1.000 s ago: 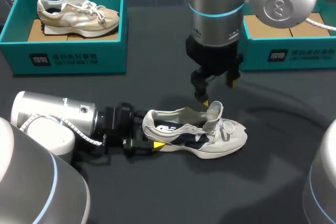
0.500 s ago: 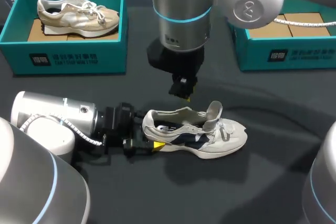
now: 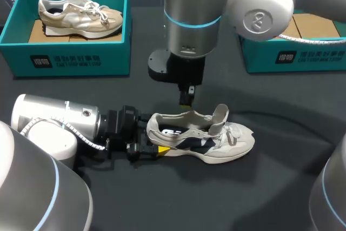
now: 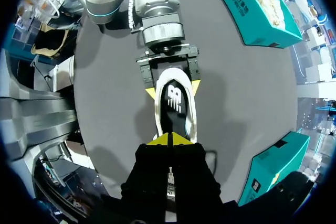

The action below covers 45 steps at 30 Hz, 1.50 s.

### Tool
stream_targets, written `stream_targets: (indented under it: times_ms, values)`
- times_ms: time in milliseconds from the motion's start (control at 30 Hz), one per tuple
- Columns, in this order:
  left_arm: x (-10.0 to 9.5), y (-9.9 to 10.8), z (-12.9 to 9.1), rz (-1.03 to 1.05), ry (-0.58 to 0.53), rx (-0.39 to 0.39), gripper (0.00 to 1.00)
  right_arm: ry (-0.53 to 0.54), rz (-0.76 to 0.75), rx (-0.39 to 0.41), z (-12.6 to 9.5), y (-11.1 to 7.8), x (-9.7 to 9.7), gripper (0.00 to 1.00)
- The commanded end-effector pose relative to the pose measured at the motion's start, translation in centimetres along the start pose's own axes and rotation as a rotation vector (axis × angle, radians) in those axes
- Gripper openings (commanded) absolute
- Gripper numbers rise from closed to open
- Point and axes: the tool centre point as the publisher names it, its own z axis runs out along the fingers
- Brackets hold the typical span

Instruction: Take the shoe out of the shoebox, open the shoe tongue, remove and reinsert the insole, then place the shoe into the shoebox

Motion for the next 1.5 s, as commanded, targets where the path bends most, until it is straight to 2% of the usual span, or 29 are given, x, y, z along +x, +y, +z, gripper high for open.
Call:
stream_targets:
  times_ms: [33,467,633,933,1167,1500]
  values:
    - [-0.1,0.2,0.3,0.0,-0.001,-0.003,0.0,0.041,-0.045,0.039,2.5,2.9,-0.4,0.0]
    - [-0.1,0.2,0.3,0.0,-0.001,-0.003,0.0,0.041,-0.045,0.039,2.5,2.9,-0.4,0.0]
    - [-0.1,0.2,0.3,0.0,-0.001,-0.003,0.0,0.051,-0.073,0.084,4.4,3.9,-0.6,0.0]
    - [-0.1,0.2,0.3,0.0,-0.001,-0.003,0.0,0.037,-0.085,0.071,6.6,4.0,-0.1,0.0]
    - [-0.1,0.2,0.3,0.0,-0.001,-0.003,0.0,0.017,-0.082,0.077,8.1,3.4,0.3,0.0]
    - [-0.1,0.2,0.3,0.0,-0.001,-0.003,0.0,-0.008,-0.081,0.076,9.9,1.9,-0.8,0.0]
